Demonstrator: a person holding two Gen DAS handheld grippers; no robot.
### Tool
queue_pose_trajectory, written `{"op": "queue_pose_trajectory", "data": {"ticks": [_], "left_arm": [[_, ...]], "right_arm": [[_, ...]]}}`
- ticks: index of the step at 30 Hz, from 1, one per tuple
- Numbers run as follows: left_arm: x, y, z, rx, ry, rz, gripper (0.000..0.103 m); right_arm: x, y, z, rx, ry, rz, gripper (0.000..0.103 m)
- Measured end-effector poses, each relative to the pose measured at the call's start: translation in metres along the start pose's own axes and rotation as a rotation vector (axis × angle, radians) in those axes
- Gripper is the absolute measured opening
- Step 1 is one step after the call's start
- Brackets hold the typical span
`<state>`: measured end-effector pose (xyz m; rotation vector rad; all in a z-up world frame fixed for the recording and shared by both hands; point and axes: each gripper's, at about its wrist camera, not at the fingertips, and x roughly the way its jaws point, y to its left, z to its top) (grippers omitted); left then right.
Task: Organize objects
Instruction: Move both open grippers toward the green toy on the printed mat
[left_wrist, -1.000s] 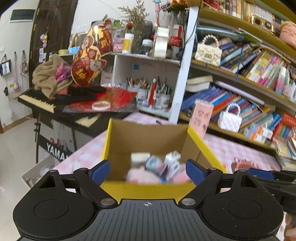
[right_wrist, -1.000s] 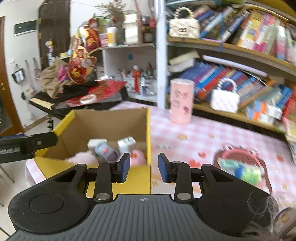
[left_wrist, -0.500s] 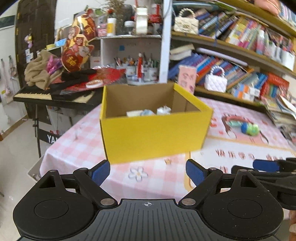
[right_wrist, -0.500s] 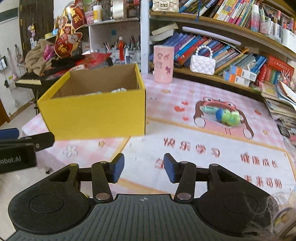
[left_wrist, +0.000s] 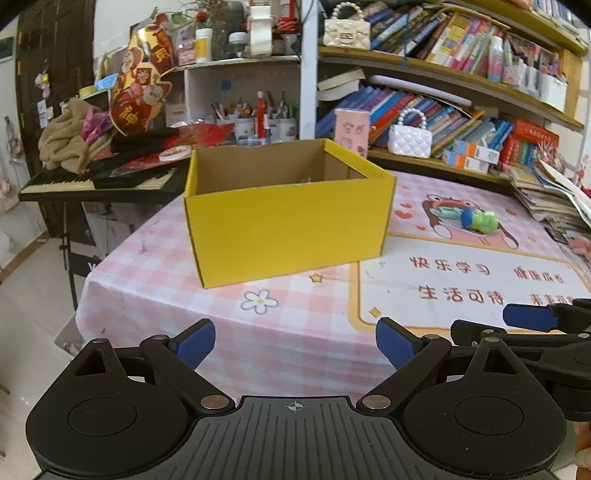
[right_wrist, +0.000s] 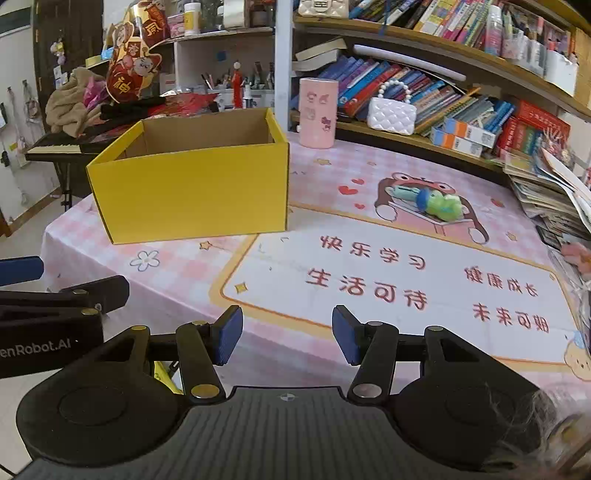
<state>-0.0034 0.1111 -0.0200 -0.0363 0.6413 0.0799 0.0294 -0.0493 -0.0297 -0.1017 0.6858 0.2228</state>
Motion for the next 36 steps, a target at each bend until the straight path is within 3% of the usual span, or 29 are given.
{"op": "queue_pose_trajectory", "data": {"ticks": [9,24,36], "left_arm": [[0.004,-0.022,-0.006,0.047,0.030,-0.080,0.096],[0.024,-0.092,0.005,0.191,0.049,-0.267,0.096],[0.049,-0.138,0.017,0.244,0.073,-0.321,0.096]], "right_arm": [[-0.011,-0.019,-0.020,0.054,0.027,-0.068,0.052],[-0.028,-0.084,-0.041,0.232,0.065,-0.275,0.054],[-0.021,-0.131,-0.040,0.288,0.091,-0.352,0.059]]}}
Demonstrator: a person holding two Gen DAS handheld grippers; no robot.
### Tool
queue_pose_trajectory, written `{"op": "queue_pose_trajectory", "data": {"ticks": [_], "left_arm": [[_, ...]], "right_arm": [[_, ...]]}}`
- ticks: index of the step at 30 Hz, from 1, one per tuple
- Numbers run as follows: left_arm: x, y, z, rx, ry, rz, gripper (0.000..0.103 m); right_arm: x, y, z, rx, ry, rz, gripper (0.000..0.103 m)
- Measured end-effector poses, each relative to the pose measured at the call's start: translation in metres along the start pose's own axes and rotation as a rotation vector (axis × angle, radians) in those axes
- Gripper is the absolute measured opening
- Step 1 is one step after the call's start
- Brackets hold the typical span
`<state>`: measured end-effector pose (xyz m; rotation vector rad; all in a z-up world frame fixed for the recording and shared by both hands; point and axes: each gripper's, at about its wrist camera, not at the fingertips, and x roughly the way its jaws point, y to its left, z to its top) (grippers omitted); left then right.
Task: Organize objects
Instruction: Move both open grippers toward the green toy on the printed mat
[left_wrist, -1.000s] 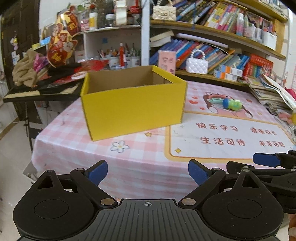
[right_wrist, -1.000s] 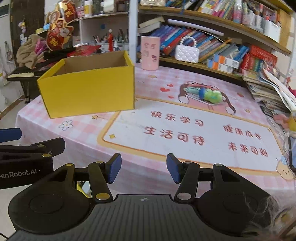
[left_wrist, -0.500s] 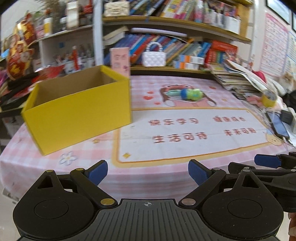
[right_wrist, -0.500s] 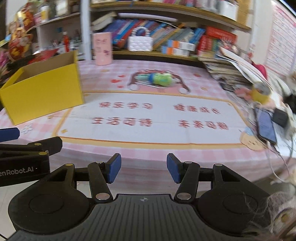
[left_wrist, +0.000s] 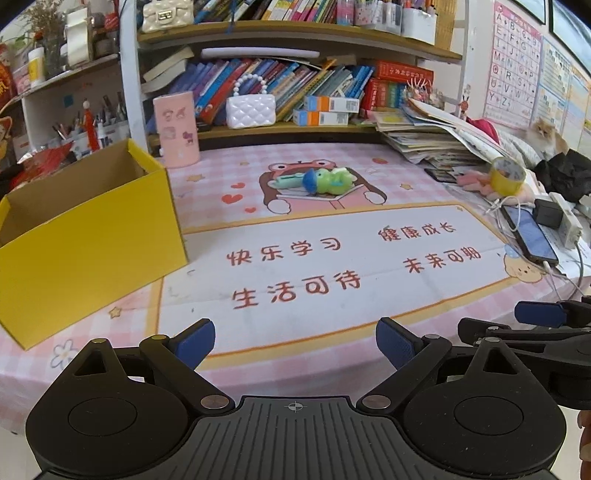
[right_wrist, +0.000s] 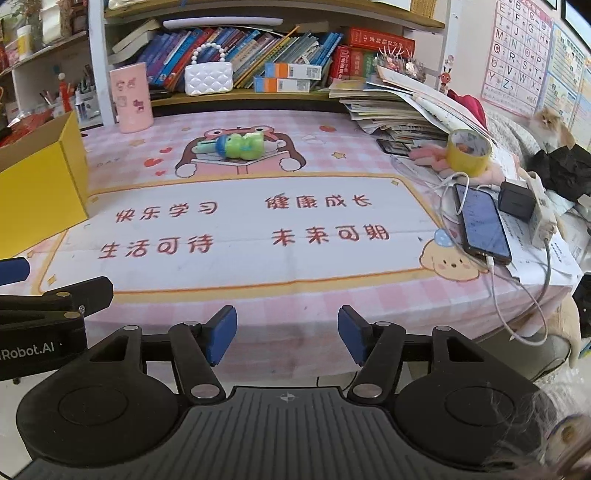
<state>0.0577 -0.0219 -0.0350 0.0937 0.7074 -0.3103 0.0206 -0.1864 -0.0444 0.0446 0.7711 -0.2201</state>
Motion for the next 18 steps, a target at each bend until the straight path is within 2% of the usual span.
{"op": "queue_pose_trajectory", "data": {"ticks": [18], "left_arm": [[0.059,-0.005,0.055,-0.066,-0.006,0.083,0.096]], "right_arm": [[0.069,-0.012,0.070,-0.068,-0.004,0.086,0.062]]}}
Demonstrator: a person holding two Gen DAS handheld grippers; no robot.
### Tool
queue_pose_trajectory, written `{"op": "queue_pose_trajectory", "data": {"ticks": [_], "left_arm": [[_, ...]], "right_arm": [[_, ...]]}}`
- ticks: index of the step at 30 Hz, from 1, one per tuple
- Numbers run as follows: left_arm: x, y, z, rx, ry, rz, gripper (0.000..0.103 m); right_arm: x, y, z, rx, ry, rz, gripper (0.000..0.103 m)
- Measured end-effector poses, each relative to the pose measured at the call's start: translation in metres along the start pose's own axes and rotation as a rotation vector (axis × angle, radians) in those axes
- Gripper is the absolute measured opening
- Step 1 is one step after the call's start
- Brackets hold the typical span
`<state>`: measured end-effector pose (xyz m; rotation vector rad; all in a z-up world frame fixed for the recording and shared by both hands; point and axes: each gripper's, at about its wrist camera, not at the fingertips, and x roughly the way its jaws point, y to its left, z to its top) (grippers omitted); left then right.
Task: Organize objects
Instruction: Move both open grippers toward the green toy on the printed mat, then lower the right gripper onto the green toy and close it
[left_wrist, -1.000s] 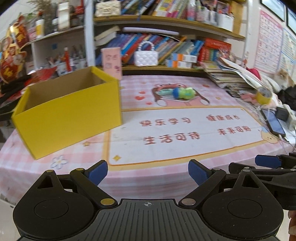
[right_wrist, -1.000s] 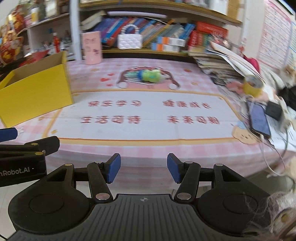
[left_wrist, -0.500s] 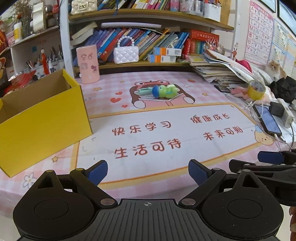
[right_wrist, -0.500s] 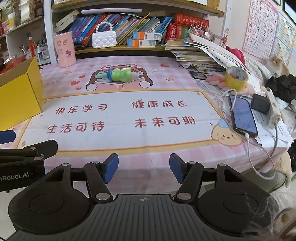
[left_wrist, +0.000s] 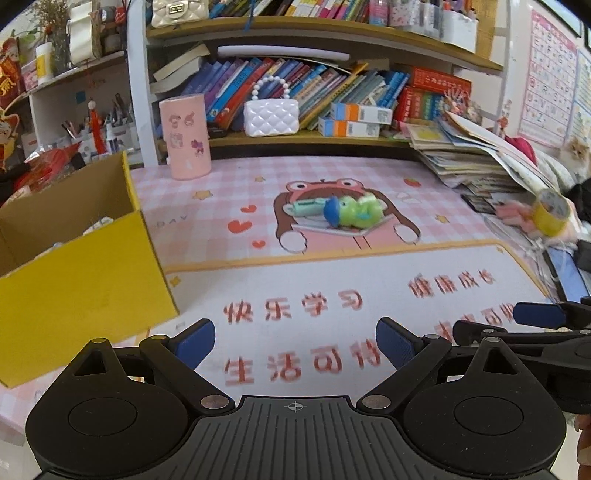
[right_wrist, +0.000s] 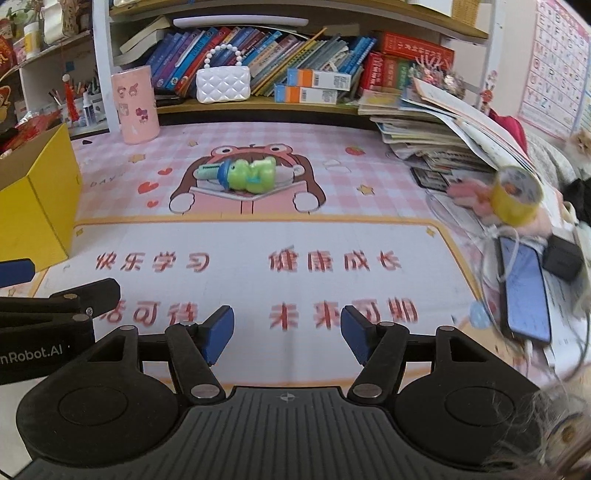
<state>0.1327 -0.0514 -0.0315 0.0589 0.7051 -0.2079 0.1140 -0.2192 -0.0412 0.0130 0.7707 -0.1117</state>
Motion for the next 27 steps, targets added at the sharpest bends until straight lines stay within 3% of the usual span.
{"op": "queue_pose_trajectory", "data": {"ticks": [16,27], "left_arm": [[0.043,-0.005,0.065,-0.030,-0.053,0.101,0.096],[0.054,0.006,0.092,-0.050,-0.076,0.228,0.096]], "right_arm": [[0.065,-0.017,0.066,-0.066,-0.050,0.079,0.079],[0.134,-0.003,0.106,-0.158,-0.085,0.197,0.089]]}}
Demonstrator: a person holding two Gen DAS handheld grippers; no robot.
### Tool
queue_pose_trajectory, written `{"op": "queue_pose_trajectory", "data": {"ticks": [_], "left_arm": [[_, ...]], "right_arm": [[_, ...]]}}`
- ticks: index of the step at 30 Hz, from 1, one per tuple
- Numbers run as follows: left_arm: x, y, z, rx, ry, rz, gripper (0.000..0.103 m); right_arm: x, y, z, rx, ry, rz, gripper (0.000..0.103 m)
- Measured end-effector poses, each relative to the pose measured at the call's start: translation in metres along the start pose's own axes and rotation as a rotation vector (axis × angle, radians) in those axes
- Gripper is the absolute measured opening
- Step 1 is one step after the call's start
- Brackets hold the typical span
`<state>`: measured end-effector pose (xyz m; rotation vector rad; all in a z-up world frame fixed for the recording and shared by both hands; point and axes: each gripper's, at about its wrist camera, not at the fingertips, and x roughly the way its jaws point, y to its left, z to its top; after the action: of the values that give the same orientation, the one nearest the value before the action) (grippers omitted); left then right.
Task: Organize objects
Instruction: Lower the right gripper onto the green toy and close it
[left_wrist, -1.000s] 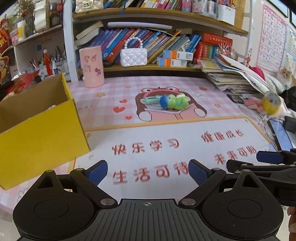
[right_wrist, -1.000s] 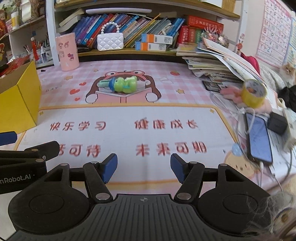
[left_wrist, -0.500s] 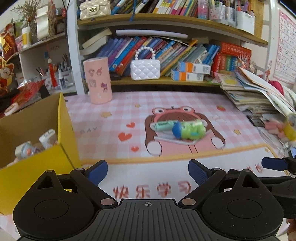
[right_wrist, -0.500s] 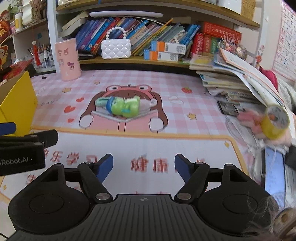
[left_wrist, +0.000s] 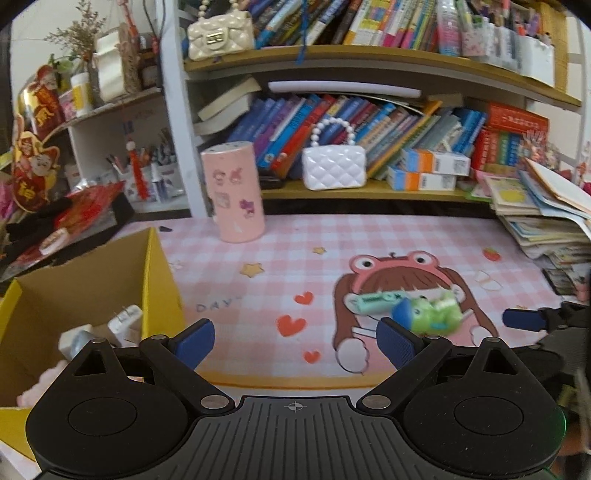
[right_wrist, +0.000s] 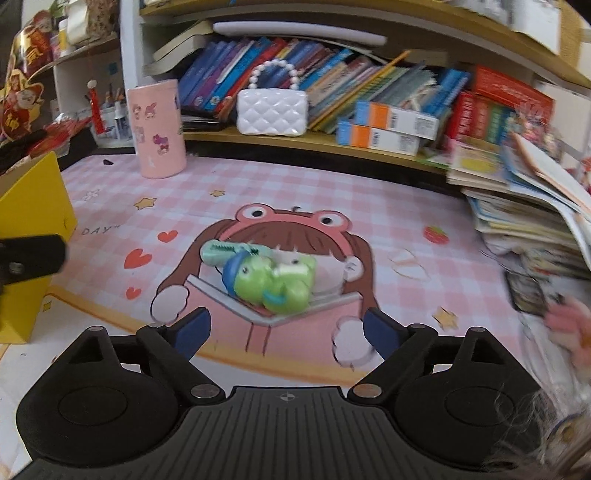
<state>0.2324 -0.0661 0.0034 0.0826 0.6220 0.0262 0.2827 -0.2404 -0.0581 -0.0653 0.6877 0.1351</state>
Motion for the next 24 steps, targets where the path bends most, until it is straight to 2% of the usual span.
{"op": "queue_pose_trajectory", "data": {"ticks": [8,13,14,15,19,24], "left_arm": [[0.008,0.005,0.009,-0.017,0.009,0.077,0.096],[0.015,-0.001,0.012,-0.017,0.017,0.085,0.096],[0.017,-0.003,0.013,-0.016,0.018,0.081,0.096],[0.020,-0.006,0.014,-0.017,0.019,0.075,0.096],[0.039,-0.017,0.016,-0.037,0.037,0.036,0.096],[0.077,-0.035,0.018,-0.074,0.087,-0.032,0.096]], "right_arm": [[0.048,0.005,0.018,0.007,0.016,0.047,0.090],[0.067,0.001,0.022,0.048,0.046,0.046,0.088],[0.070,-0.001,0.022,0.058,0.053,0.053,0.076],[0.070,-0.005,0.022,0.069,0.056,0.062,0.074],[0.054,-0.025,0.024,0.119,0.003,0.091,0.072],[0.028,-0.053,0.027,0.131,-0.051,0.025,0.072]]}}
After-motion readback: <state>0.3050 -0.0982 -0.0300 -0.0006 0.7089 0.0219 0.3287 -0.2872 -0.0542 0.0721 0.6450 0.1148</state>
